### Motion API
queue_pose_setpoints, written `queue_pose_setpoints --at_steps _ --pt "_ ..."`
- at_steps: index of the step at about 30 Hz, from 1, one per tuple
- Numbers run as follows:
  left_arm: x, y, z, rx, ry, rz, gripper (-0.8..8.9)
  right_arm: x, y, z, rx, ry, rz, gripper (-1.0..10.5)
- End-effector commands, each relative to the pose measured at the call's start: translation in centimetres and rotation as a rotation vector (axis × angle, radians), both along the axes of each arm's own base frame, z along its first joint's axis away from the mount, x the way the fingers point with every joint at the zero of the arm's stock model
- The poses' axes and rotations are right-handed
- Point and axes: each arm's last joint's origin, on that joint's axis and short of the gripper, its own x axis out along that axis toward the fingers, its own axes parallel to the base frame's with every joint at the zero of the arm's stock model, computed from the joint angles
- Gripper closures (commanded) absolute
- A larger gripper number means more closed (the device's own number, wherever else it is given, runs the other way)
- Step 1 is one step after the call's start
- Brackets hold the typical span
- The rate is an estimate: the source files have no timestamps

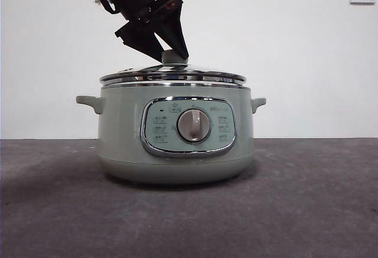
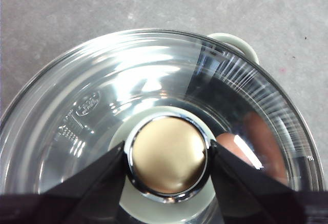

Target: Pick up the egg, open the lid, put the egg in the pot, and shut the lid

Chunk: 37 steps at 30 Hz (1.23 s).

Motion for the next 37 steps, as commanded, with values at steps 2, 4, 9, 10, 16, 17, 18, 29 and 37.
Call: queue_pose_setpoints --at_steps 2,4,9,10,16,17,18,29,37 --pt "-0.5 -0.7 -0.3 -0.013 0.024 -0.025 8.2 -0.1 -0.1 -0.3 -0.009 0.024 -0.008 4.5" --pt "-0.6 -0.8 -0.3 -0.009 0.031 -0.027 8.2 -0.1 -0.1 -0.3 -0.01 0.024 -0.007 4.5" --pt "-1.1 -1.7 -0.4 0.01 0.023 -0.037 8.2 -0.1 -0.1 -0.3 -0.011 0.024 -0.007 4.5" --pt "-1.2 -1.7 -0.4 0.021 0.019 -0.029 8.2 -0.1 -0.1 -0.3 -0.011 0.024 -0.007 4.5" --pt "-1.3 -1.7 -0.6 0.051 0.024 -0.012 8.2 -0.1 -0.1 -0.3 -0.011 0.024 -0.006 4.5" --pt "-1.2 -1.6 -0.6 0.058 0.023 -0.006 8.2 -0.1 -0.1 -0.3 -0.01 0.025 -0.006 4.5" --pt "-1.2 -1.5 -0.6 0.072 0.018 0.003 8.2 -0.1 -0.1 -0.3 -0.01 0.025 -0.006 4.5" --pt "-0.9 -0.9 -0.7 0.081 0.022 0.014 8.2 -0.1 -0.1 -0.3 -0.01 0.025 -0.006 4.5" --pt "-0.7 -1.1 -1.3 0.089 0.047 0.015 8.19 -0.1 -0.1 -0.3 -0.01 0.025 -0.006 4.5"
